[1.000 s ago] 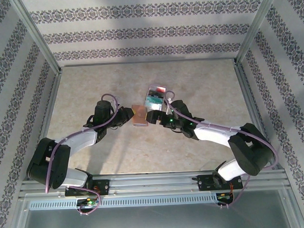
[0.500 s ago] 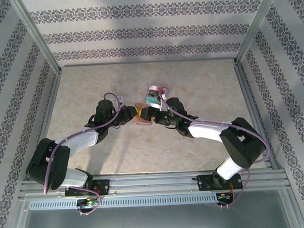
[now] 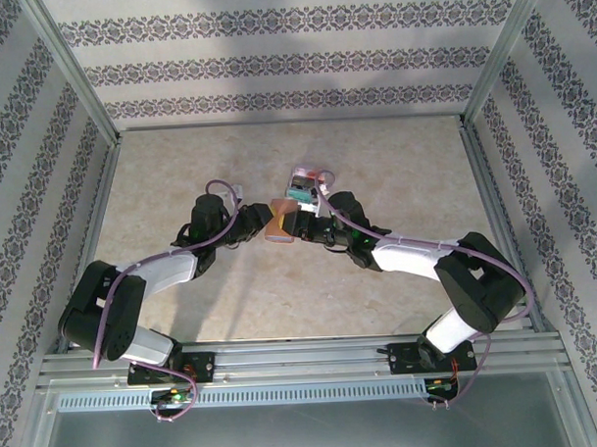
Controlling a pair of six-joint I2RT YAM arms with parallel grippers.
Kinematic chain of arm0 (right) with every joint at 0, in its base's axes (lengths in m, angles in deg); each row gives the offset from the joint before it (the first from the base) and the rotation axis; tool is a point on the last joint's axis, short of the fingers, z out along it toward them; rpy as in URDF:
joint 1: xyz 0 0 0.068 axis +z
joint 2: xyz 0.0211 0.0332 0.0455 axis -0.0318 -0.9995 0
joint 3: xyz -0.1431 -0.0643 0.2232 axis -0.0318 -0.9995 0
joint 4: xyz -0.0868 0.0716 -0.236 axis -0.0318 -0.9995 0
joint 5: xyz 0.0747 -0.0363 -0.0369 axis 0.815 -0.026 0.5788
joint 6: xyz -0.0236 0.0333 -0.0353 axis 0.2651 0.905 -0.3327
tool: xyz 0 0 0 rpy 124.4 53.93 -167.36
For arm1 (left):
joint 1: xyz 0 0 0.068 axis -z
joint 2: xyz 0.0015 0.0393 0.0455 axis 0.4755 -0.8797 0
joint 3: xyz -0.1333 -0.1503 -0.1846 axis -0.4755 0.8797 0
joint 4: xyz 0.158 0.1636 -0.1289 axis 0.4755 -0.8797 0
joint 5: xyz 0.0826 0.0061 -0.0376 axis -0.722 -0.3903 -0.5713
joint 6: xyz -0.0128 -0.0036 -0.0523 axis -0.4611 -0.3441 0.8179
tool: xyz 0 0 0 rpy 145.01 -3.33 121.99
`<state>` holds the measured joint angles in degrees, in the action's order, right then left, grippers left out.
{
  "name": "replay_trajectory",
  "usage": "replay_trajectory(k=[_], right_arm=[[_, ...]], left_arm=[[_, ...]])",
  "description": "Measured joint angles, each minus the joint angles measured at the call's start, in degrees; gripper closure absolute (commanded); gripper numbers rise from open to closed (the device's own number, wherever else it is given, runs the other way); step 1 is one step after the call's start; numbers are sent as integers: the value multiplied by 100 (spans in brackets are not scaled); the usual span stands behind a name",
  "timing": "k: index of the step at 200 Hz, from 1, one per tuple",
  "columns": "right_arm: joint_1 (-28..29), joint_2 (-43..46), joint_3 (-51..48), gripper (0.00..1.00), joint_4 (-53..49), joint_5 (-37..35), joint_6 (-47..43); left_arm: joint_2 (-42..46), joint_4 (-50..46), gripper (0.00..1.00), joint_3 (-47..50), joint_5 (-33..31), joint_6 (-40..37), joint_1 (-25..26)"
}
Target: Take the credit cards out of the card holder
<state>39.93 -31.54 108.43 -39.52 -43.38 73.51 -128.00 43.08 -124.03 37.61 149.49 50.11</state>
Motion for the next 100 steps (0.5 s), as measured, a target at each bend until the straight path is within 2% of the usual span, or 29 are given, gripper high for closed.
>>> replay_trajectory(k=[18, 61, 100], right_arm=[[-13, 68, -24, 74, 26, 4, 31], [-254, 374, -203, 77, 48, 179, 11], [-697, 973, -442, 77, 94, 492, -177]], left_arm=[[0, 26, 62, -13, 2, 20, 4], [109, -15, 48, -116, 22, -122, 9], [546, -487, 46, -352, 94, -643, -22]])
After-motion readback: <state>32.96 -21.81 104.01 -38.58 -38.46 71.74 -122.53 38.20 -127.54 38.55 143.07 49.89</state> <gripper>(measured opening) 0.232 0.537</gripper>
